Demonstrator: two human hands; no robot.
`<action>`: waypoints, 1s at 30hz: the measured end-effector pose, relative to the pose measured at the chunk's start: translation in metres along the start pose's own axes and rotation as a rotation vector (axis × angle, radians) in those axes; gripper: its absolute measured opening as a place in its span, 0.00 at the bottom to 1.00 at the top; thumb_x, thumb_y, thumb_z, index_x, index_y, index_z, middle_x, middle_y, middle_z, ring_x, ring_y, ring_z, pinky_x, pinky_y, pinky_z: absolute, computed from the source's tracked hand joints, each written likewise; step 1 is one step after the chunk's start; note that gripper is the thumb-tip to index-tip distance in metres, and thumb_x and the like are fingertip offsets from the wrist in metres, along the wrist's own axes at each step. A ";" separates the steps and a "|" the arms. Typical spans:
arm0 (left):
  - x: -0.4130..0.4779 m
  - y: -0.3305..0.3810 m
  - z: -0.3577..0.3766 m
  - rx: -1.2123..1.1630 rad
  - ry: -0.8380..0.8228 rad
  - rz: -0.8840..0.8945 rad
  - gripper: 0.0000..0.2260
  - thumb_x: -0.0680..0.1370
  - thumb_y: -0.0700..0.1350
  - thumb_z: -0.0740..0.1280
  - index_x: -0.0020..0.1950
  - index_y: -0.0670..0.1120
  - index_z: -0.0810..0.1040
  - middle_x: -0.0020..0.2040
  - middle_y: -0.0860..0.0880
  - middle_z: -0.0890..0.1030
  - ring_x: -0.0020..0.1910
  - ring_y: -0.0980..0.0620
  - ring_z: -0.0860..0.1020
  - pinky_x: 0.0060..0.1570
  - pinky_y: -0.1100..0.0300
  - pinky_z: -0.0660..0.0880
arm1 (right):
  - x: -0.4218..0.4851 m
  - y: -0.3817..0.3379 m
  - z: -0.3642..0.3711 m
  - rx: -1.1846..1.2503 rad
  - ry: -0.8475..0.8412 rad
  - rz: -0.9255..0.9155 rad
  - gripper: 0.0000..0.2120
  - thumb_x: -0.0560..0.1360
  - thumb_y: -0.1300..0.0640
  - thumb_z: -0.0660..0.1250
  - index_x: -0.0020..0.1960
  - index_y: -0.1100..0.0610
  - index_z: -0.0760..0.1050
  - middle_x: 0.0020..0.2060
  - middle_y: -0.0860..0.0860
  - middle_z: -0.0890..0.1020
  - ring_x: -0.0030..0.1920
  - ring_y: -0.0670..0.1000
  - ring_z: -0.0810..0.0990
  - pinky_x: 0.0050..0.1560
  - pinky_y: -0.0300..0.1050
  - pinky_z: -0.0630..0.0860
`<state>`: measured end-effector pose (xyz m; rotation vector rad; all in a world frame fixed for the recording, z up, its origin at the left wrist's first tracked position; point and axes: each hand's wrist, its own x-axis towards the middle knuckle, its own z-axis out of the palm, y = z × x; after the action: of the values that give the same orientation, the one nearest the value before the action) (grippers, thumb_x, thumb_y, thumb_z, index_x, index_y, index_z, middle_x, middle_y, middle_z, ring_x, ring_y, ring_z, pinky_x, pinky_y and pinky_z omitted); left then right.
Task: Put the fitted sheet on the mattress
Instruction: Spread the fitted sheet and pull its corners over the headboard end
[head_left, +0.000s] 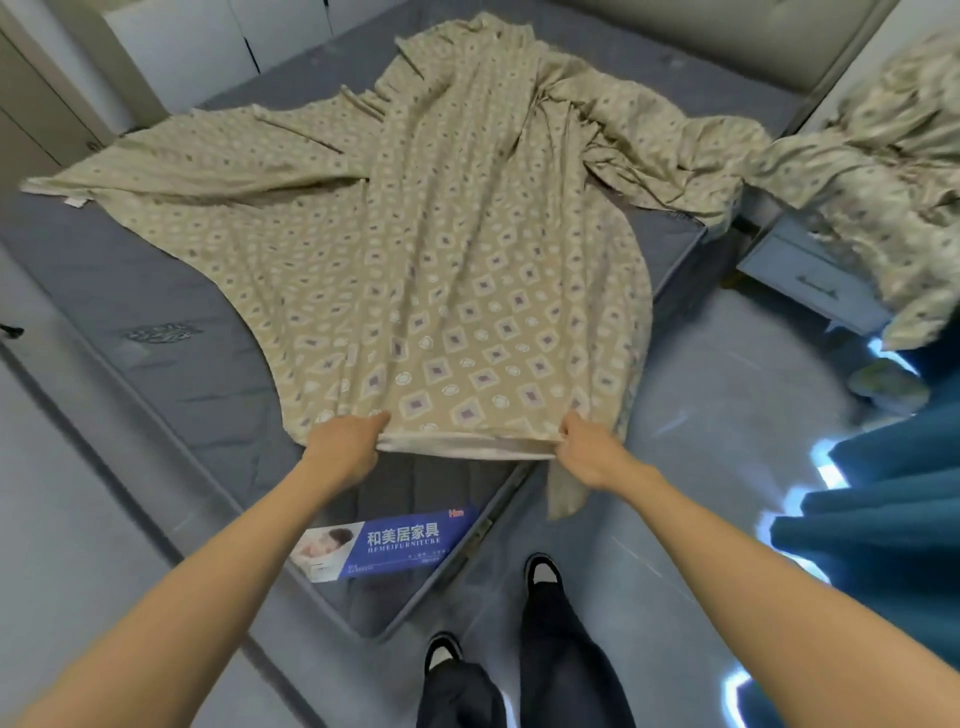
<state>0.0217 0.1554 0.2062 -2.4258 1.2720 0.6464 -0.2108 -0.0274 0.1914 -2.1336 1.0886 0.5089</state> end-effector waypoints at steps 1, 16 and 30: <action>-0.008 -0.006 0.002 0.016 0.001 -0.002 0.26 0.78 0.39 0.56 0.76 0.53 0.60 0.63 0.42 0.76 0.60 0.41 0.76 0.53 0.53 0.73 | -0.007 -0.005 0.005 0.038 -0.054 0.018 0.16 0.78 0.53 0.57 0.63 0.58 0.64 0.59 0.58 0.74 0.56 0.58 0.74 0.54 0.49 0.71; -0.068 -0.054 0.023 0.006 0.202 0.030 0.30 0.76 0.33 0.62 0.74 0.55 0.62 0.68 0.41 0.64 0.52 0.40 0.75 0.44 0.49 0.76 | -0.048 -0.040 0.034 -0.613 0.016 -0.117 0.10 0.78 0.64 0.59 0.57 0.62 0.76 0.55 0.59 0.80 0.56 0.59 0.79 0.51 0.48 0.74; -0.088 -0.067 0.057 0.237 0.149 0.001 0.18 0.79 0.37 0.59 0.67 0.50 0.72 0.64 0.52 0.74 0.54 0.44 0.75 0.45 0.57 0.74 | -0.071 -0.059 0.084 -0.568 -0.291 -0.037 0.07 0.78 0.57 0.63 0.43 0.58 0.71 0.41 0.53 0.74 0.50 0.54 0.78 0.51 0.45 0.74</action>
<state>0.0202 0.2800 0.2099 -2.3115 1.3244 0.2998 -0.2067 0.0972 0.1993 -2.4394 0.7990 1.1829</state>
